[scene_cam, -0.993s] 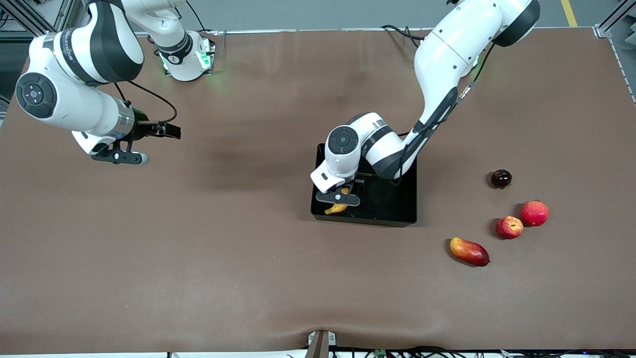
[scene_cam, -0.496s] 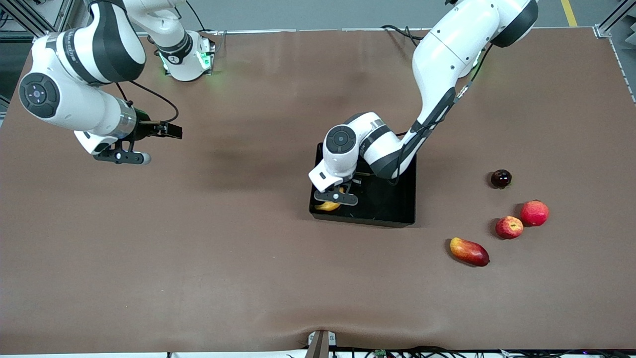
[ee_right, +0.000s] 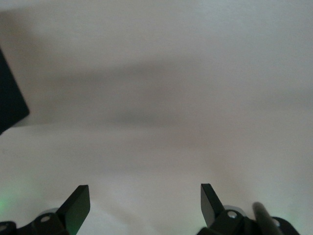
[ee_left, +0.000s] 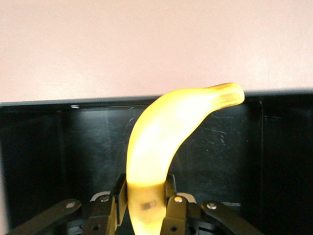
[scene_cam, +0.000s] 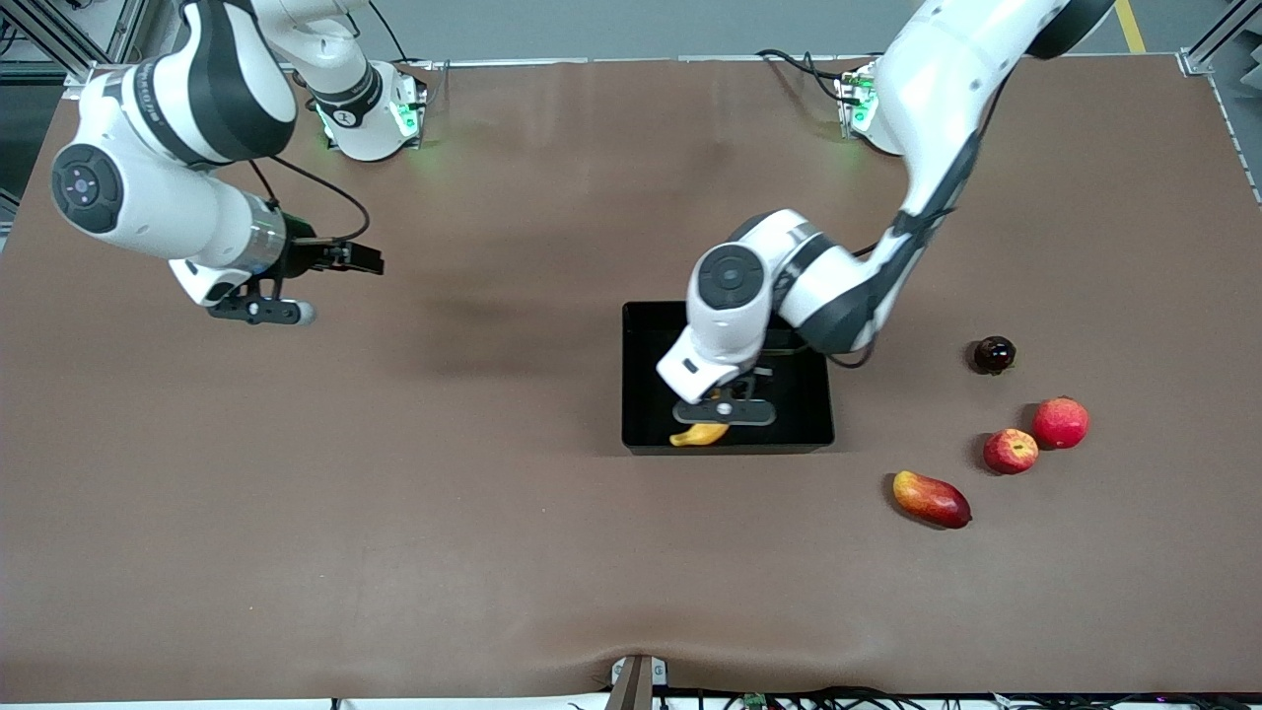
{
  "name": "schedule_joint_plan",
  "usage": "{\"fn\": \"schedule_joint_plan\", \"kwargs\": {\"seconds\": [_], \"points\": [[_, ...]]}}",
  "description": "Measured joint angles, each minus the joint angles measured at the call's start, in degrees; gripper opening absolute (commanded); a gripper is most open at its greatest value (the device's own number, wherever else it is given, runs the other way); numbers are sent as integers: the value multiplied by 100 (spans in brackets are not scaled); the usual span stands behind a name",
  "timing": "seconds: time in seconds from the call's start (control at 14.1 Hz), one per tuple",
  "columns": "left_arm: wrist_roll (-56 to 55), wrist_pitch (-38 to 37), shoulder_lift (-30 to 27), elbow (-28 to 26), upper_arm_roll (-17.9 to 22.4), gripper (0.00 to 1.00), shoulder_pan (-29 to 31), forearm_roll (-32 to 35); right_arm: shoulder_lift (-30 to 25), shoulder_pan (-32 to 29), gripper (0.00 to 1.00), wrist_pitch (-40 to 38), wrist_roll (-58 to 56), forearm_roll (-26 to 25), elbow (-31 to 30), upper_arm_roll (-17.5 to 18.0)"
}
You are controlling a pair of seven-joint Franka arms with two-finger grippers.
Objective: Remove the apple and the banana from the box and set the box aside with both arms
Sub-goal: 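Lift the banana out with the left gripper while the right gripper grips the tray rim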
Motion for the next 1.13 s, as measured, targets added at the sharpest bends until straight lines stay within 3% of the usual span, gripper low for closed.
{"fn": "schedule_joint_plan", "kwargs": {"seconds": [0.21, 0.43, 0.71, 1.06, 1.13], "points": [[903, -539, -588, 13, 9, 0, 693, -663, 16, 590, 100, 604, 706, 59, -3, 11], [1834, -993, -926, 3, 9, 0, 1593, -878, 280, 1219, 100, 1169, 1056, 255, 69, 23], [2831, -1205, -963, -109, 34, 0, 2515, -897, 1078, 1714, 100, 2336, 1067, 1064, 356, 21], [3467, -1194, -821, -240, 70, 0, 3305, -606, 2179, 2302, 100, 3365, 1075, 1133, 926, 22], [3467, -1176, -755, -243, 70, 0, 3378, -534, 2373, 2390, 96, 3711, 1074, 1133, 952, 21]]}}
